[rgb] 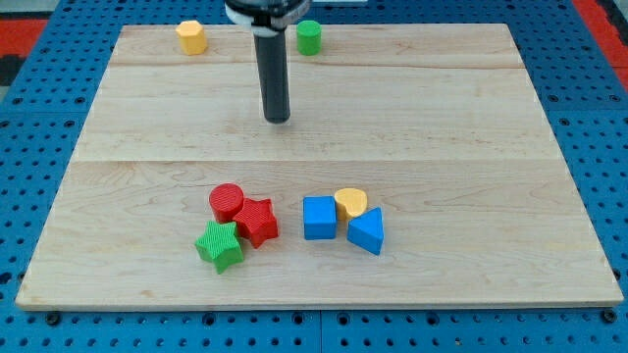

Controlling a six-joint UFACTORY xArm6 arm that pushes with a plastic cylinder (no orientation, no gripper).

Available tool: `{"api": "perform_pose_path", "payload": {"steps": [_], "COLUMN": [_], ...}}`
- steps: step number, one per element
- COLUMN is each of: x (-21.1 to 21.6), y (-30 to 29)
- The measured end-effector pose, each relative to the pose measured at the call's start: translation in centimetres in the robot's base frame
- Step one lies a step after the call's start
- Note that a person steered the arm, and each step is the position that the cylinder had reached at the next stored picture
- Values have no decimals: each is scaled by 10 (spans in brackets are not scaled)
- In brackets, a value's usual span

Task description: Point your arm at the bottom right of the blue triangle

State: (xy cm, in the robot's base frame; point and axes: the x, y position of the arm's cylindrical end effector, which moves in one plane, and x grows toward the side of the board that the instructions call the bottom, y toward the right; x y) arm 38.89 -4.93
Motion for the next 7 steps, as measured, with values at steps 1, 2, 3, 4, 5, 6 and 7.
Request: {"api": "perform_pose_path", "payload": {"steps": [1,2,3,4,5,6,7], "x": [23,13,13,14,14,14,15], "y": [-37,-55,-55,-56,-56,-56,-41]}}
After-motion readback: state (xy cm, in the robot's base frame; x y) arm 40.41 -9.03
